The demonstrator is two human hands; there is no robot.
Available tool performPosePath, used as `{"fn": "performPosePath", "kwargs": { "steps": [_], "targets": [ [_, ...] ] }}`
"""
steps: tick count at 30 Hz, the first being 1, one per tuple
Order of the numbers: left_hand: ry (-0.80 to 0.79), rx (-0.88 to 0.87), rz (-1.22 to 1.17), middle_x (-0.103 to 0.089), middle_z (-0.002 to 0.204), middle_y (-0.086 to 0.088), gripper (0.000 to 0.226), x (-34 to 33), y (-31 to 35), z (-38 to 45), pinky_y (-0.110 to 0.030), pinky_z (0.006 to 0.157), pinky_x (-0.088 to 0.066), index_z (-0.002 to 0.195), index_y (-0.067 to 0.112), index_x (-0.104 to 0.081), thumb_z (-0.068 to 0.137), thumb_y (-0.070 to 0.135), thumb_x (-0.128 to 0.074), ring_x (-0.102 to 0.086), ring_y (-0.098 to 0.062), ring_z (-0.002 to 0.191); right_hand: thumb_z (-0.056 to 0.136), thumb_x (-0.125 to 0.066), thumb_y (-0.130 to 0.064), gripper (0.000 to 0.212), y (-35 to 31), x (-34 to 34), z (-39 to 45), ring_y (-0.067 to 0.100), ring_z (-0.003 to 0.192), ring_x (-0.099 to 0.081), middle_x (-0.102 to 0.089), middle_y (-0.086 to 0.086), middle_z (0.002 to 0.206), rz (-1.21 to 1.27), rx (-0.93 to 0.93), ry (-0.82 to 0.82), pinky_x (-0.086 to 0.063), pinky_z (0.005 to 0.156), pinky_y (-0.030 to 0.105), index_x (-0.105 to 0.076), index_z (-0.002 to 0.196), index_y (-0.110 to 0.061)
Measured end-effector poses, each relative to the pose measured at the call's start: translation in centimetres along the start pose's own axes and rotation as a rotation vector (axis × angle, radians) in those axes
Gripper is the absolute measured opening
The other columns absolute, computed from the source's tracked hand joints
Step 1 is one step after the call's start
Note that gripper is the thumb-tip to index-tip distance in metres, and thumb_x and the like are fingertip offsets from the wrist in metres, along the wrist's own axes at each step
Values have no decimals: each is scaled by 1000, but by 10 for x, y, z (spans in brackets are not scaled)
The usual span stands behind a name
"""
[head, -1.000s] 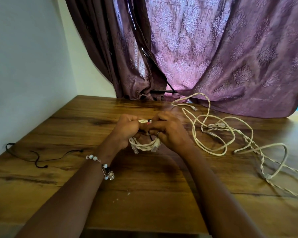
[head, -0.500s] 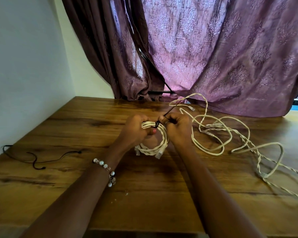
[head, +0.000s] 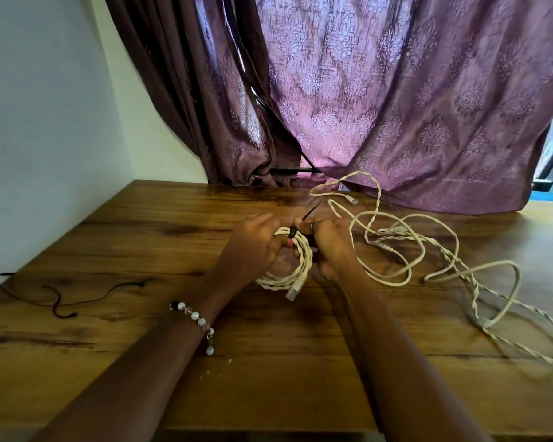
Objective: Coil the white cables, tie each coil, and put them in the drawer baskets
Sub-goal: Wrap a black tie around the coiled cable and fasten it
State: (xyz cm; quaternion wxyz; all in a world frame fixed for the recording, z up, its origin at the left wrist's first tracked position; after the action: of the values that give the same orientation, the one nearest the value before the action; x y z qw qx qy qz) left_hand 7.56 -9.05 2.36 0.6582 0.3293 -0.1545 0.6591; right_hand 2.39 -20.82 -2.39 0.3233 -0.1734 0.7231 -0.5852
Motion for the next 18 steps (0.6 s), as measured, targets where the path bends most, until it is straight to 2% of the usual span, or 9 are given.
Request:
{"fn": "performPosePath", "kwargs": {
  "steps": [1, 3, 5, 8, 10, 12, 14, 16, 18],
  "targets": [
    [22, -25, 25, -65, 78, -14, 29, 0, 2, 0, -34, 63, -48, 89, -1, -68, 81, 20, -50, -61, -26, 72, 85, -56, 6, 5, 2, -1, 0, 21, 40, -52, -58, 13, 58, 21, -31, -29, -44, 38, 25, -59, 82, 4],
    [63, -45, 15, -65, 82, -14, 27, 2, 2, -1, -29, 68, -44, 94, 0, -69, 81, 18, -53, -56, -20, 79, 87, -50, 5, 11, 6, -5, 1, 21, 44, -53, -57, 13, 63, 50, -105, -103, -44, 38, 25, -59, 81, 1],
    [93, -29, -50, -64, 85, -13, 28, 5, -1, -1, -23, 72, -43, 99, 1, -70, 81, 16, -56, -53, -15, 82, 89, -45, 3, 14, 13, -10, -1, 20, 46, -55, -56, 14, 68, 71, -199, -179, -47, 39, 23, -58, 91, 2],
    [125, -2, -177, -64, 85, -11, 29, 10, -3, -1, -10, 72, -40, 103, 4, -72, 79, 16, -61, -55, -10, 80, 90, -39, 1, 19, 21, -14, -3, 17, 44, -58, -60, 12, 60, 141, -314, -281, -48, 41, 21, -58, 88, 4],
    [143, 24, -265, -63, 85, -10, 29, 11, 0, -1, -12, 69, -42, 99, 4, -73, 76, 18, -63, -56, -9, 78, 85, -39, 2, 20, 23, -15, -8, 16, 43, -59, -61, 11, 56, 168, -366, -332, -48, 40, 20, -59, 85, 5],
    [160, 59, -335, -64, 89, -6, 27, 11, -1, 0, -14, 69, -45, 94, 3, -74, 73, 19, -67, -58, -9, 80, 69, -44, 1, 20, 23, -16, -14, 15, 40, -59, -62, 10, 53, 174, -391, -358, -47, 39, 18, -59, 81, 5],
    [154, 74, -352, -67, 95, -3, 25, 10, -2, 1, -18, 76, -48, 92, 5, -75, 71, 17, -72, -61, -11, 88, 60, -46, -3, 26, 25, -15, -14, 14, 41, -59, -62, 10, 53, 166, -402, -379, -47, 39, 18, -61, 80, 5],
    [137, 67, -340, -70, 95, -3, 28, 7, -4, 1, -21, 81, -48, 96, 7, -76, 71, 20, -73, -61, -12, 94, 63, -46, -6, 25, 29, -17, -14, 15, 41, -56, -61, 8, 54, 161, -421, -416, -47, 39, 19, -61, 81, 4],
    [136, 132, -389, -69, 91, -2, 30, 6, -8, 0, -16, 80, -48, 98, 9, -75, 70, 18, -74, -60, -6, 91, 67, -44, -8, 22, 31, -21, -12, 15, 41, -53, -59, 7, 55, 163, -420, -457, -46, 41, 19, -59, 80, 3]
  ]
}}
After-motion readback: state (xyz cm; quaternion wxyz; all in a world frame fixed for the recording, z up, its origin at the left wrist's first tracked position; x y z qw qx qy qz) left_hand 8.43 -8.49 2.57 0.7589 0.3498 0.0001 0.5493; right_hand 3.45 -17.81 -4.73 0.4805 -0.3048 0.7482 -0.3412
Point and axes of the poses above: each hand's wrist, its own z-axis towards the middle knuckle, its own x-axis out of the back of the hand, y = z × x, the point moved 8 cm from there along z, towards the middle knuckle
